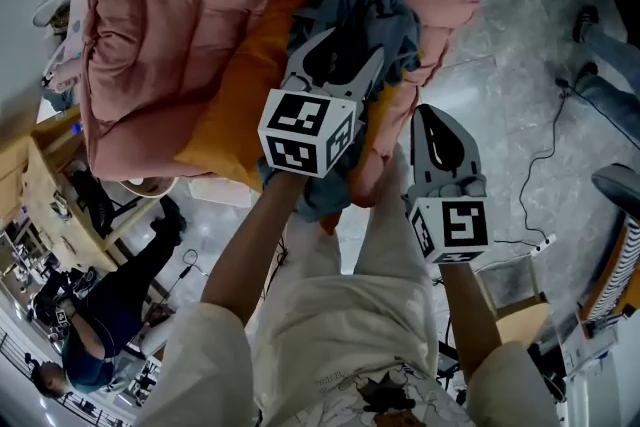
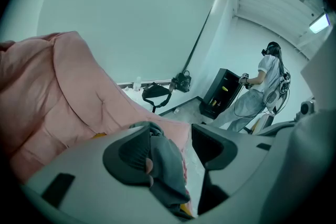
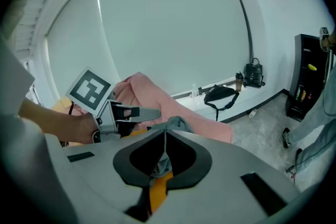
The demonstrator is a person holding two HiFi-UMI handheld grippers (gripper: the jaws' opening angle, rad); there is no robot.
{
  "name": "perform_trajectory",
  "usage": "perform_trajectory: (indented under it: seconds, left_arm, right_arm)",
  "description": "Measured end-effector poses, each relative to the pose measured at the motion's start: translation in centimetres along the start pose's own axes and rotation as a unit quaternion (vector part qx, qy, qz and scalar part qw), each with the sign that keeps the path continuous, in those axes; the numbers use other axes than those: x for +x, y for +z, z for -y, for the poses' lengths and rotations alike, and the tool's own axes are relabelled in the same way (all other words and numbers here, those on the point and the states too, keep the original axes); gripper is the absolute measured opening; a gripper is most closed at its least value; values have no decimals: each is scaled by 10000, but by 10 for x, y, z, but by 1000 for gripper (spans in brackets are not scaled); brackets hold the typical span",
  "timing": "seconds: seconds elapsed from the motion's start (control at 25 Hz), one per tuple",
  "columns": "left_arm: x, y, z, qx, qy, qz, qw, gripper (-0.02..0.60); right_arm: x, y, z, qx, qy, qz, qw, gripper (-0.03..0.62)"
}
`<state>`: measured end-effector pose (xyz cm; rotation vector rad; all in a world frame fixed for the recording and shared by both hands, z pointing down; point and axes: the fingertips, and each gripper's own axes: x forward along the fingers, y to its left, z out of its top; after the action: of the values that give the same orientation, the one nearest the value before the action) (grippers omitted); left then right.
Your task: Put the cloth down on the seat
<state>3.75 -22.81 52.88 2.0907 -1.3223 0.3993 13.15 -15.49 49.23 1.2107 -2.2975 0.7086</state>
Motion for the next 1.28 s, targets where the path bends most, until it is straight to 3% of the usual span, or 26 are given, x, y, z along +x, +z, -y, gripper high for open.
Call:
perform_trajectory:
  seconds: [0.2, 0.44, 0.6, 0.88, 1.04, 1.28]
  left_arm:
    - [-25, -2, -6, -42, 65, 26, 10000, 218]
    - [-61, -12, -15, -92, 181, 65, 9998, 204]
    - [-88, -16, -15, -66, 177, 98, 9998, 184]
    - [-132, -34, -30, -20, 191, 96, 9998, 184]
    - [-155, -41, -42, -51, 247, 126, 9996, 184]
    - [-187, -52, -65, -180, 371, 193, 9990, 184]
  right_arm:
    - [-12, -14, -33, -115, 248, -100, 9996, 21]
    - [-30, -35, -92, -172, 865, -254, 9958, 28]
    - [-40, -53, -129, -63, 1260, -531, 9906, 138]
    - [-48, -86, -188, -329, 1741, -893, 9801, 216]
    - [-45, -106, -216, -220, 1959, -1089, 9743, 247]
    - [-30, -138, -243, -653, 1826, -1617, 9676, 337]
